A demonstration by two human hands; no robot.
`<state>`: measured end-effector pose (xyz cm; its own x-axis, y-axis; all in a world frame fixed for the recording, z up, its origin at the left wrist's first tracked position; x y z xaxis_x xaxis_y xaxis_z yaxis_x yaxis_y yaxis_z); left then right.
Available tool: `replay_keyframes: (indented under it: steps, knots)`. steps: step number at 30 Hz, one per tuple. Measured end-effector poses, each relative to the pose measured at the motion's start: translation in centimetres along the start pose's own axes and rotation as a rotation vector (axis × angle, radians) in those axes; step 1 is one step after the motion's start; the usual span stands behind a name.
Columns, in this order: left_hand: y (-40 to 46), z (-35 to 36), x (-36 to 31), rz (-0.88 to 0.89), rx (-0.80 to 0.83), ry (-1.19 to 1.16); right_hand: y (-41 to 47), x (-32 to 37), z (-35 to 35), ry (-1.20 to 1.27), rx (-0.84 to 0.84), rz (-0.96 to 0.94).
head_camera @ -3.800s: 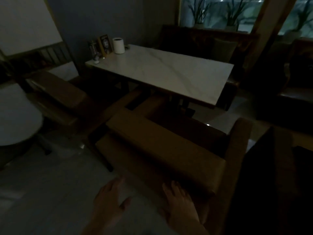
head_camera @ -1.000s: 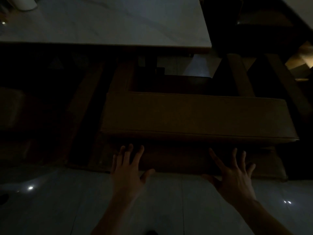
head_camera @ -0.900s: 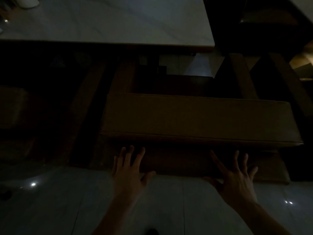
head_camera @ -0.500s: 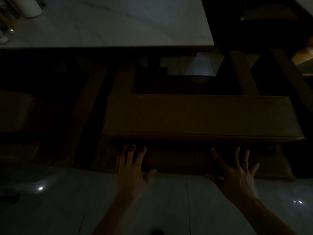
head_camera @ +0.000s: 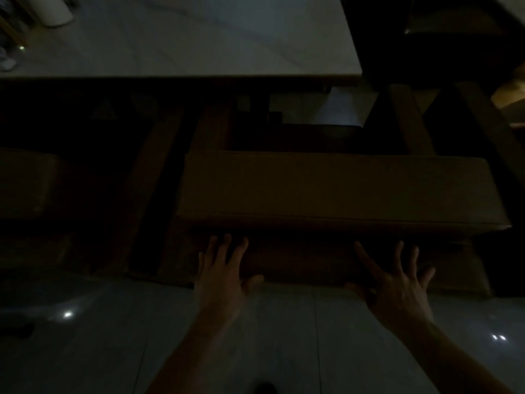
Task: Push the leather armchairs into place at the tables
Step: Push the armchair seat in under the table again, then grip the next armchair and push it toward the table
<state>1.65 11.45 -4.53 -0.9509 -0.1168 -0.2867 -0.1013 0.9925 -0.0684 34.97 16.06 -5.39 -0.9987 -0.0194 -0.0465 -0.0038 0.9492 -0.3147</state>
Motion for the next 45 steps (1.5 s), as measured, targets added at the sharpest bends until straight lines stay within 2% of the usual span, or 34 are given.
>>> replay_keyframes:
  steps: [35, 45]
  knots:
    - [0.1, 0.1, 0.0, -0.017, 0.011, -0.014, -0.2, 0.0, 0.1, 0.032, -0.014, 0.035]
    - [-0.1, -0.8, -0.5, -0.011, 0.134, 0.096, -1.2, 0.2, -2.5, 0.091, 0.125, 0.024]
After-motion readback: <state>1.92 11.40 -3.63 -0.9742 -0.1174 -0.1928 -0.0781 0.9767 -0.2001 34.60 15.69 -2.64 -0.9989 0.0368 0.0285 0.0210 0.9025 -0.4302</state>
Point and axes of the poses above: each hand's wrist, its own y-axis towards the middle knuckle, its own z-axis out of the palm, x = y × z, the point moved 7 cm from there along y, towards the middle knuckle, and after that the axes turned 5 degrees about z, right-handed, at the moved point
